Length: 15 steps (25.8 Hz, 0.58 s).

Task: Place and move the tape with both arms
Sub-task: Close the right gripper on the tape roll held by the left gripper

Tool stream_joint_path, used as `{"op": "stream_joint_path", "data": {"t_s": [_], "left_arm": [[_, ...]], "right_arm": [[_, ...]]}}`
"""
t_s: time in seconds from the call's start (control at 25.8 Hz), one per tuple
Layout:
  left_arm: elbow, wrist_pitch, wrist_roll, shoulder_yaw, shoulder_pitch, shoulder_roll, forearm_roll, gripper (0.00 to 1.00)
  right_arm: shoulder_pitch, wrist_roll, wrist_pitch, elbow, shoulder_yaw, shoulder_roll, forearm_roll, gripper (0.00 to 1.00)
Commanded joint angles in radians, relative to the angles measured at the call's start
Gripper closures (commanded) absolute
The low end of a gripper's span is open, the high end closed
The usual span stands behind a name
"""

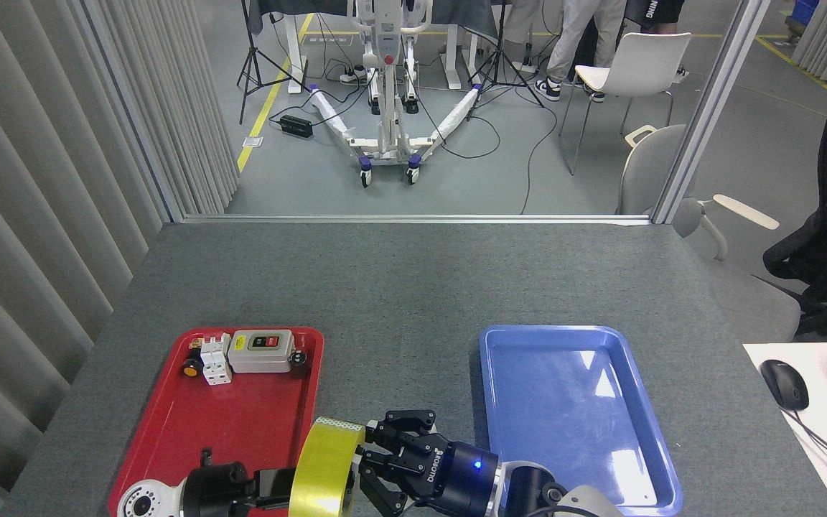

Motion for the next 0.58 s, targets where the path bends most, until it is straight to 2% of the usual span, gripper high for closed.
{"op": "stream_joint_path", "data": {"t_s": [0.0,0.04,0.08,0.12,0.15,0.19,0.23,0.54], "left_arm": [[0.010,-0.012,0.034,0.014,-0.004,0.001,0.000,0.99],[0.020,-0.029,0.034,0.014,-0.006,0.001,0.000,0.92],[0.027,-0.053,0.042,0.014,-0.007,0.001,-0.003,0.69],[0.036,-0.080,0.052,0.014,-0.010,0.000,-0.009,0.31],[0.040,-0.095,0.068,0.014,-0.012,0.000,-0.011,0.13],[0.041,-0.104,0.082,0.014,-0.012,0.001,-0.009,0.10],[0.043,-0.107,0.091,0.014,-0.012,0.001,-0.009,0.01],[0.046,-0.110,0.095,0.031,-0.015,0.003,0.002,0.01]], "right_arm": [[0.000,0.002,0.000,0.000,0.001,0.002,-0.001,0.77],[0.000,0.002,0.000,0.000,0.001,0.002,-0.001,0.77],[0.000,0.002,0.000,0.000,0.001,0.002,-0.001,0.77],[0.000,0.002,0.000,0.000,0.001,0.002,-0.001,0.77],[0.000,0.002,0.000,0.000,0.001,0.002,-0.001,0.77],[0.000,0.002,0.000,0.000,0.001,0.002,0.001,0.77],[0.000,0.002,0.000,0.000,0.001,0.002,-0.001,0.77],[0.003,0.002,0.000,0.000,0.001,-0.001,-0.001,0.78]]}}
